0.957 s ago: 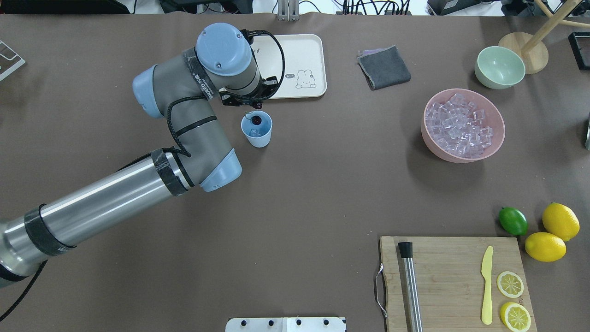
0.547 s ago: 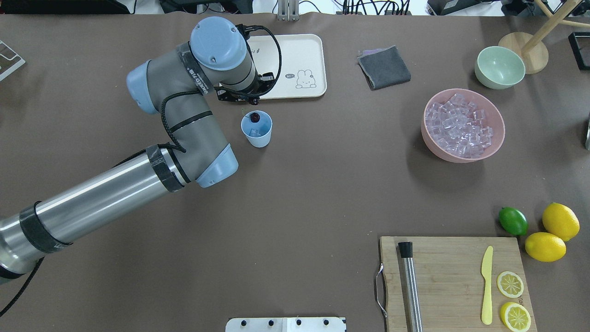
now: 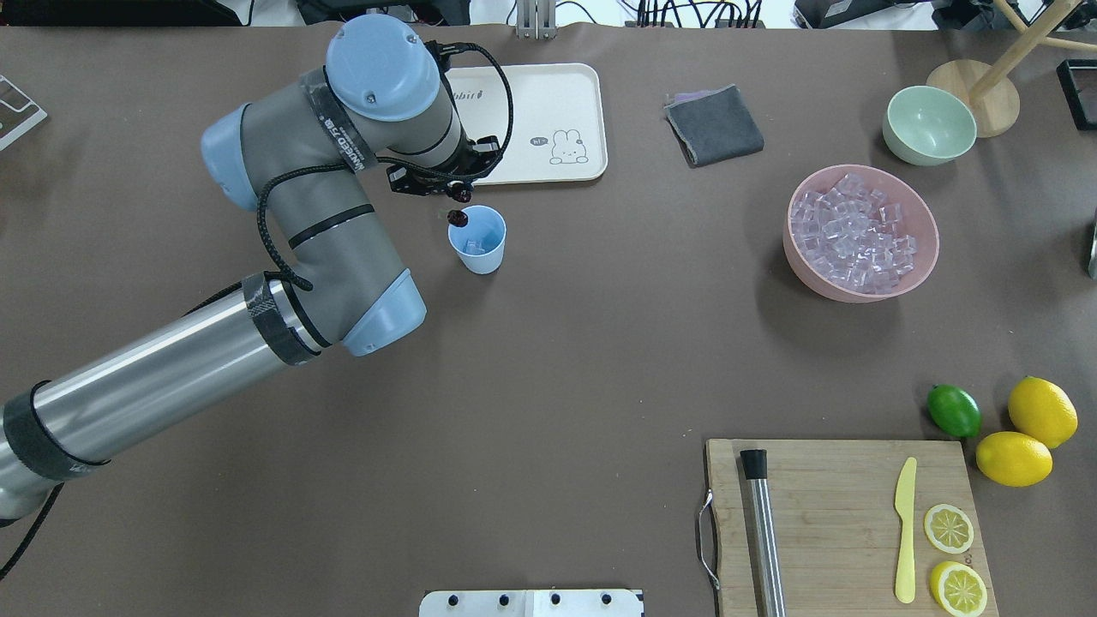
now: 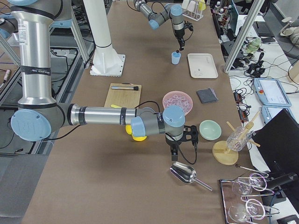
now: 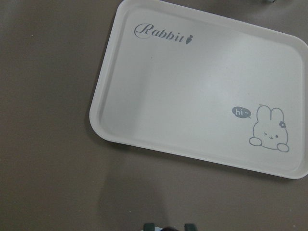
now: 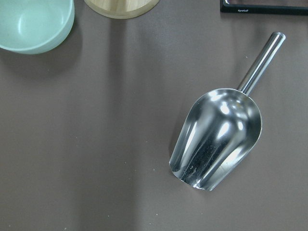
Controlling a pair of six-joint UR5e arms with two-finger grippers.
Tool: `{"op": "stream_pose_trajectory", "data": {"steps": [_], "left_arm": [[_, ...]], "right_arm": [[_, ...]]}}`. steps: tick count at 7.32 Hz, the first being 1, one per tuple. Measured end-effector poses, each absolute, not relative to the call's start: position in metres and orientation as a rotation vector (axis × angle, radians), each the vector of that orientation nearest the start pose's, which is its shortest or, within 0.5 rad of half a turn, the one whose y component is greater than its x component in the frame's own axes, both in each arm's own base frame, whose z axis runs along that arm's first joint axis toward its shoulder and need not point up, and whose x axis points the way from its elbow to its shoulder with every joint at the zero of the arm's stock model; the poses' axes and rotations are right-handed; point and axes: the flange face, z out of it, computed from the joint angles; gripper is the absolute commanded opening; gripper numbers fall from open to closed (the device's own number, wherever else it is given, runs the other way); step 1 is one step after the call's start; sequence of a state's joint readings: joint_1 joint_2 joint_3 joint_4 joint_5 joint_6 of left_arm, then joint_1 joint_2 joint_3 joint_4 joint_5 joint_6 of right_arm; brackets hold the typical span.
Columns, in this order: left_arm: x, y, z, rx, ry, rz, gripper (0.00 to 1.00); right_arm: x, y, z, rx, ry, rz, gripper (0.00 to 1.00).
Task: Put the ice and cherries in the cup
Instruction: 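Open the left gripper to drop the cherries and lift away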
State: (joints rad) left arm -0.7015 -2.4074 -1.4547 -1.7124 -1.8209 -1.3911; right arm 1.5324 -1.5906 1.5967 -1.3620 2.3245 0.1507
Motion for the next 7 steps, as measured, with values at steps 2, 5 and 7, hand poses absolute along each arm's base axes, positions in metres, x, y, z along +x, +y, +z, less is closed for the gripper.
{"op": "stream_pose_trajectory", "data": {"steps": [2,5,7], "left_arm": [[0.5,-0.559,0.166,0.149,0.901,-0.393,0.31],[0.508,-0.547,0.16,0.136,0.912,-0.394,0.78],[0.51,-0.545,0.16,0.134,0.914,-0.392,0.95]], "right_arm": [[0.046,-0.5,0.634,0.134,-0.767,0.025,1.0],[0.046,-0.497,0.637,0.128,-0.769,0.027,1.0],[0.046,-0.496,0.638,0.126,-0.769,0.028,1.0]]}}
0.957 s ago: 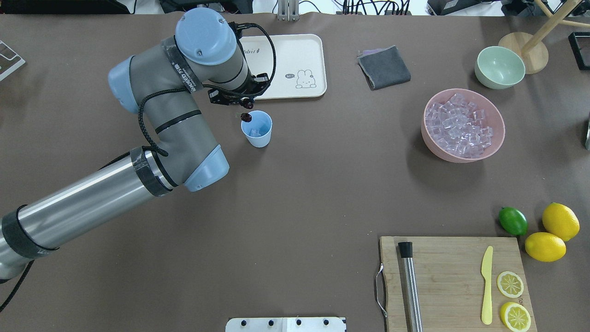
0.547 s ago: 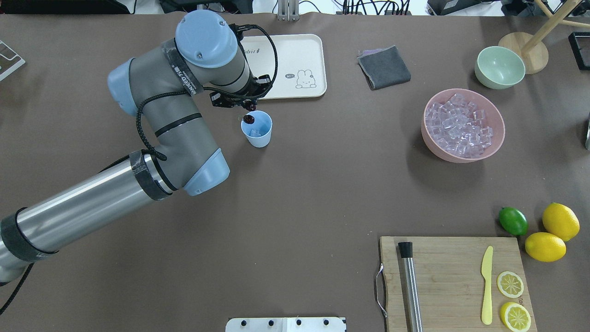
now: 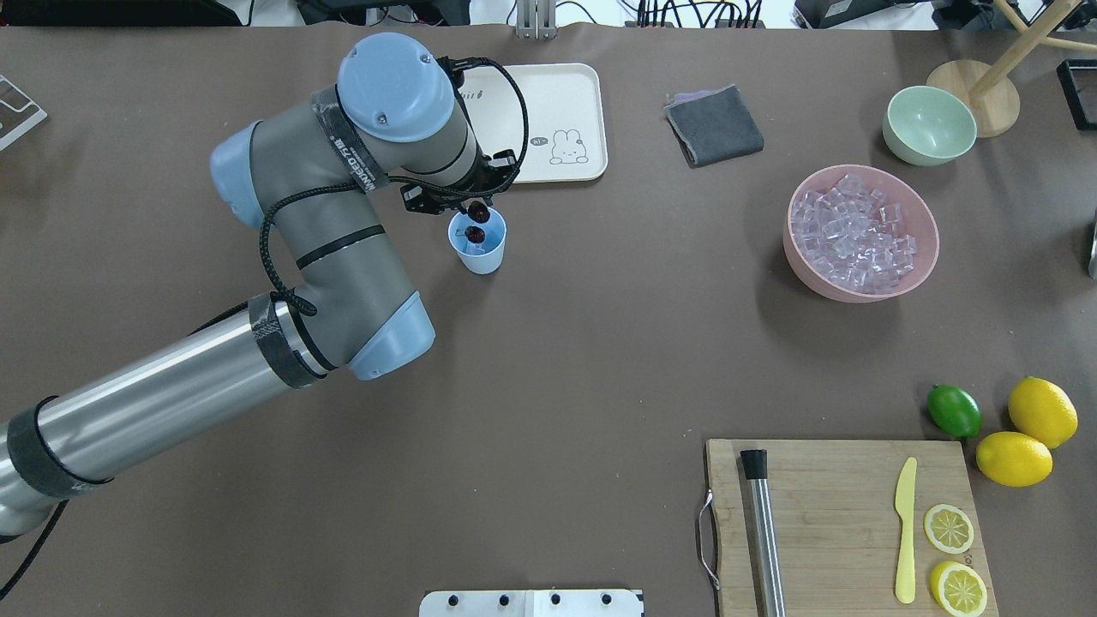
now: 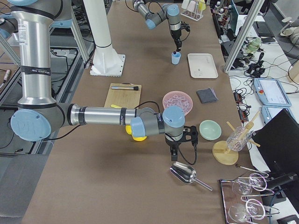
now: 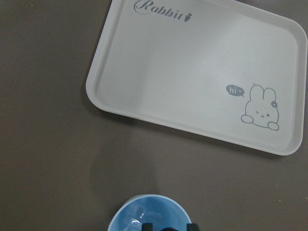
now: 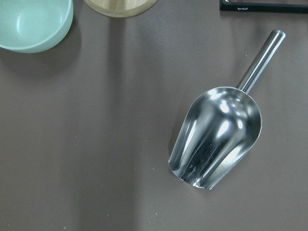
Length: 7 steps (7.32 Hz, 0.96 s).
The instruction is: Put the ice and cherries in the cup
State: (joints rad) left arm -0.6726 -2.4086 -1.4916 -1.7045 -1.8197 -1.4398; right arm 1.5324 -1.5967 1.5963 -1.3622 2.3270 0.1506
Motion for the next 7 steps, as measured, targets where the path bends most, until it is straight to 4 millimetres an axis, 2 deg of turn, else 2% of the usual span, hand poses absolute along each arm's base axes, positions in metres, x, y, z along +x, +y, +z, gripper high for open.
{"op": "stream_pose_trajectory", "data": {"steps": [2,3,4,5,6,7], "left_arm": [[0.508,-0.545,0.161,0.136,0.915,-0.387,0.96],[0.497,-0.547,0.161,0.141,0.919,-0.387,0.96],[0.473,-0.551,0.17,0.14,0.915,-0.376,0.96],[0.429,-0.554,0.187,0.124,0.9,-0.344,0.96],[0.376,-0.555,0.204,0.116,0.877,-0.307,0.96],[0.318,-0.56,0.232,0.112,0.85,-0.268,0.96]], "right_arm": [[0.046,-0.496,0.637,0.127,-0.769,0.027,1.0],[0.046,-0.496,0.637,0.128,-0.769,0.027,1.0],[0.046,-0.496,0.636,0.129,-0.77,0.027,1.0],[0.046,-0.497,0.635,0.13,-0.772,0.026,1.0],[0.046,-0.498,0.634,0.132,-0.774,0.025,1.0],[0.045,-0.5,0.632,0.136,-0.775,0.024,1.0]]}}
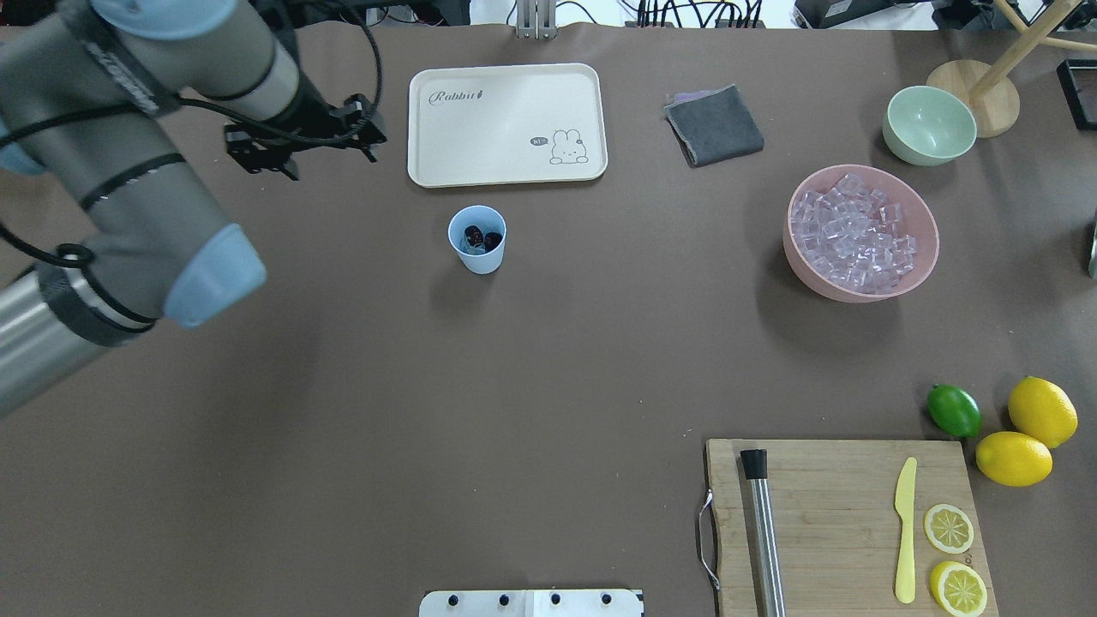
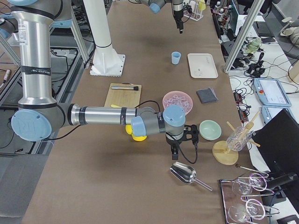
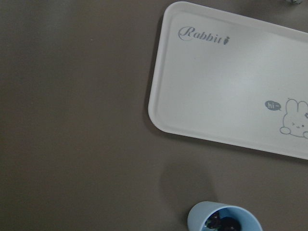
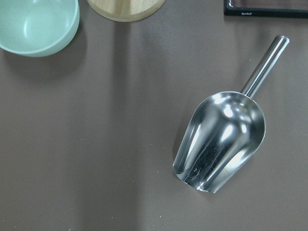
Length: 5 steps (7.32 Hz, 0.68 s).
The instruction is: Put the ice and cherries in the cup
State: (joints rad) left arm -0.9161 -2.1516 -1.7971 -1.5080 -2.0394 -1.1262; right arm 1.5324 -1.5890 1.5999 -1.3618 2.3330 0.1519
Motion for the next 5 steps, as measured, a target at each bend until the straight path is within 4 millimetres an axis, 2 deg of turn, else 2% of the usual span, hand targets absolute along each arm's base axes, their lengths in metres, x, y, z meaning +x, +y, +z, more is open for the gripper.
{"op": "stream_pose_trajectory", "data": {"steps": [1,3,5], "left_arm": [[0.254,-0.563,0.277,0.106,0.829,-0.22,0.96],[0.119,-0.553,0.375,0.1,0.819,-0.128,0.96],[-0.008,-0.521,0.474,0.116,0.829,-0.065,0.97]], "right_arm": [[0.045,-0.502,0.629,0.14,-0.777,0.022,1.0],[0.045,-0.508,0.623,0.149,-0.78,0.018,1.0],[0.044,-0.509,0.621,0.15,-0.782,0.016,1.0]]}}
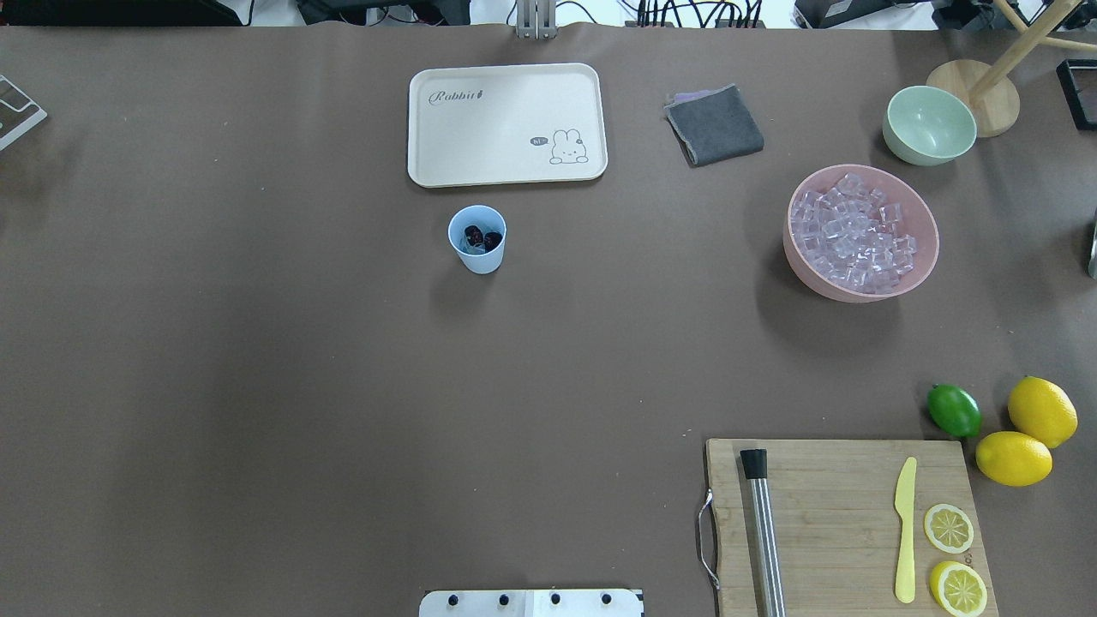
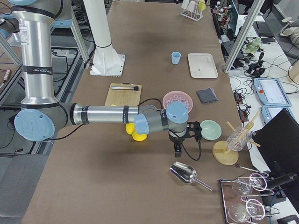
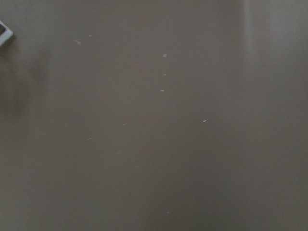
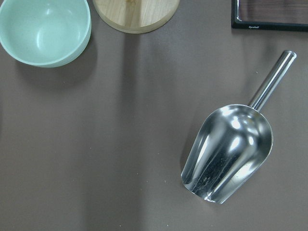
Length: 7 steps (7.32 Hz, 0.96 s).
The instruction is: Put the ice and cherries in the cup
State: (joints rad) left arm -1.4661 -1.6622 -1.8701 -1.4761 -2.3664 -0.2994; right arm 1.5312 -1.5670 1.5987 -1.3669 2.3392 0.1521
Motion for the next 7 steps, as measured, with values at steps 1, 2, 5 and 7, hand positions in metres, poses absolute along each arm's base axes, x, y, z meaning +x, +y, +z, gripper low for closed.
{"op": "stream_pose_trajectory", "data": {"steps": [1,2,5,7], "left_arm": [[-0.052,-0.503,0.524,0.124,0.824,-0.022,0.97],[-0.082,-0.488,0.565,0.13,0.819,0.019,0.97],[-0.104,-0.44,0.653,0.165,0.813,0.081,0.97],[-0.105,-0.433,0.696,0.202,0.806,0.089,0.97]], "right_arm": [[0.044,-0.509,0.621,0.149,-0.784,0.016,1.0],[0.044,-0.508,0.621,0.147,-0.79,0.016,1.0],[0.043,-0.507,0.619,0.143,-0.81,0.015,1.0],[0.043,-0.507,0.62,0.142,-0.811,0.015,1.0]]}}
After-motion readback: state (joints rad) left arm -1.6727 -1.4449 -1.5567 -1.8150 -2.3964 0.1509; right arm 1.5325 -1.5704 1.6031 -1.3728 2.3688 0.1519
